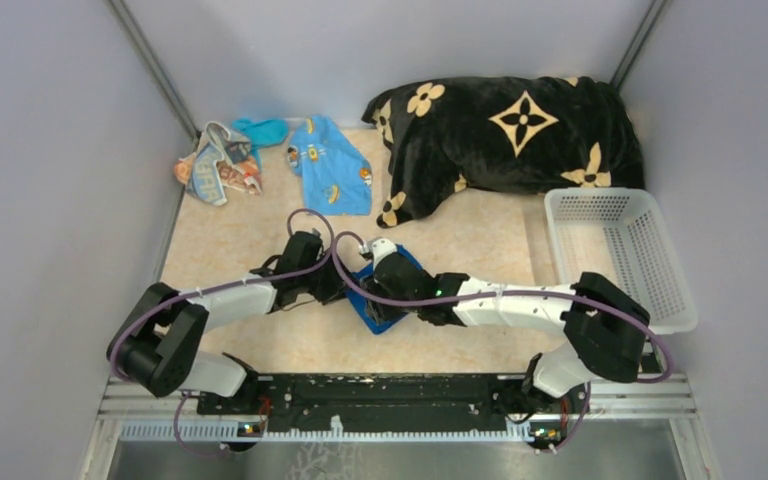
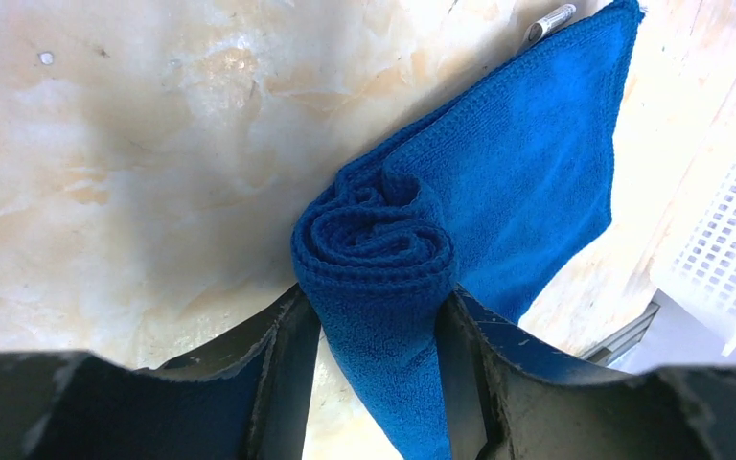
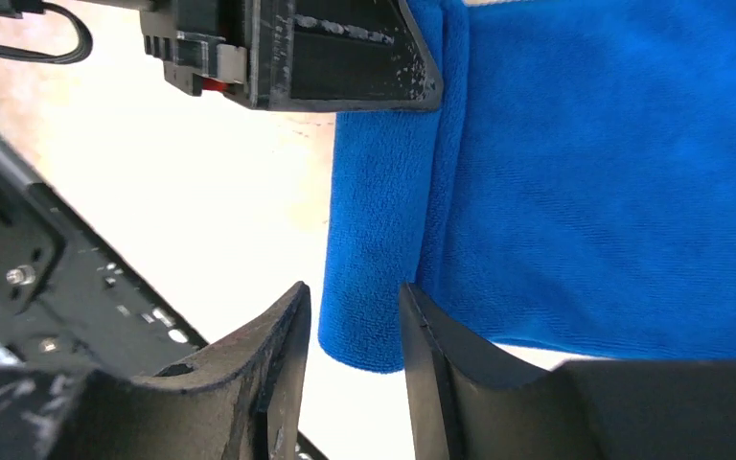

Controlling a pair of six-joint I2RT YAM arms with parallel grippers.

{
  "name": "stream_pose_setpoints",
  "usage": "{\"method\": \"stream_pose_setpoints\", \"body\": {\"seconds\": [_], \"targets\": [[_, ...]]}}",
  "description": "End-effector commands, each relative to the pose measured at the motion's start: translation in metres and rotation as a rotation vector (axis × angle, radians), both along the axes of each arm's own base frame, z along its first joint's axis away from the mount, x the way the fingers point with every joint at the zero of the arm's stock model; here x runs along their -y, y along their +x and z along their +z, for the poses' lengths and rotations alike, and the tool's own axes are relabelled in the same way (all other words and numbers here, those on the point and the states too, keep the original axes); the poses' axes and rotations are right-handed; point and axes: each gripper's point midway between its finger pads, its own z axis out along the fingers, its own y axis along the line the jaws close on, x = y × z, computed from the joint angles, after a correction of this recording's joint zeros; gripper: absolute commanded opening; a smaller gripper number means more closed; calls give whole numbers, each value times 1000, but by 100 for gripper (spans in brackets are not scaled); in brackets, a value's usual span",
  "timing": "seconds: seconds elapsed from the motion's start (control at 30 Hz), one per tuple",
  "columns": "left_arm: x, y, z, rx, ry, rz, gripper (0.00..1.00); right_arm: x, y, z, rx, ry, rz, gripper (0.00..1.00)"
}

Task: Roll the towels
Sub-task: Roll the towel at the center of the board.

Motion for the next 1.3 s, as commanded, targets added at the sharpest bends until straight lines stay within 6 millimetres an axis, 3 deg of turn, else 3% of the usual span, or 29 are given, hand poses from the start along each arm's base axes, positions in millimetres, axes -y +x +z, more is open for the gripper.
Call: {"method": "stream_pose_setpoints", "body": {"seconds": [0.0,0.17,0.4,0.47,0.53,1.03,1.17,1.27], "targets": [[-23,-15,-31,-72,168,9,54,14,22,32,269,-150,-68,40],[-23,-16,-32,-75,186,12,54,-15,6,37,338,-170,34,43],[-21,-16,-32,-80,187,11,55,-25,2,1,327,-289,58,44],[-21,-16,-32,-80,188,13,55,-18,2,-22,322,-377,46,44],[-21,-16,-32,-79,191,15,55,-6,6,-32,337,-458,14,45],[-23,-13,-30,-73,204,24,56,51,-1,-79,306,-726,-3,50],[-25,-13,-29,-74,205,37,56,54,-6,-86,283,-716,24,45],[-33,-19,-29,-85,223,60,55,49,-11,-90,262,-694,80,34]]}}
